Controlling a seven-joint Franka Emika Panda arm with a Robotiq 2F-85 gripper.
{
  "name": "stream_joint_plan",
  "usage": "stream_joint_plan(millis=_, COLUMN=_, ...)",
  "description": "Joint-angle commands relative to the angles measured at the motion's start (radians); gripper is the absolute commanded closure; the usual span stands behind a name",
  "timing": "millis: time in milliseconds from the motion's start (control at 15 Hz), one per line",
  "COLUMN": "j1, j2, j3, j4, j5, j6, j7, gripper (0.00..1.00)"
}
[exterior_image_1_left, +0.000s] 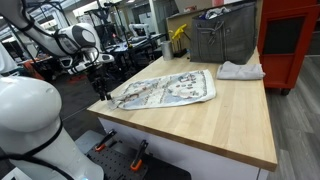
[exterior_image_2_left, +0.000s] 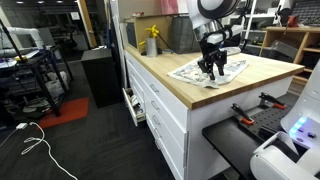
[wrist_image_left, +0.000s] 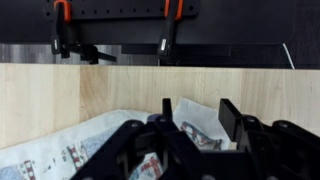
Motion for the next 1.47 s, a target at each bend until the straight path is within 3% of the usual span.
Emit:
stream_joint_plan(millis=0, j1=-0.004, j2=0.008, j3=-0.019, j4=-0.022, j5=0.077, j6=0.0, j7=-0.058, gripper=0.15)
stream_joint_plan(millis=133, j1=-0.002, j2=0.033, j3=-0.022, j4=-0.022, j5=0.116, j6=0.019, j7=-0.085, gripper=0.01)
stream_joint_plan(millis=200, j1=-0.003, j2=0.045, j3=-0.023, j4=-0.021, j5=0.131, j6=0.028, j7=-0.094, gripper=0.0)
stream_joint_plan(millis=867, j1=-0.02, j2=0.156, j3=-0.051, j4=-0.05, j5=0.143, j6=0.246, j7=-0.156, gripper=0.0)
stream_joint_plan(millis=933, j1=-0.021, j2=0.164, j3=-0.053, j4=-0.056, j5=0.143, j6=0.264, j7=-0.157, gripper=0.23)
stream_joint_plan(millis=1000, j1=-0.023, j2=0.17, j3=-0.055, j4=-0.061, j5=0.143, j6=0.28, j7=-0.158, gripper=0.26)
stream_joint_plan(millis=1400, j1=-0.021, j2=0.118, j3=-0.055, j4=-0.085, j5=0.155, j6=0.27, j7=-0.152, gripper=0.72)
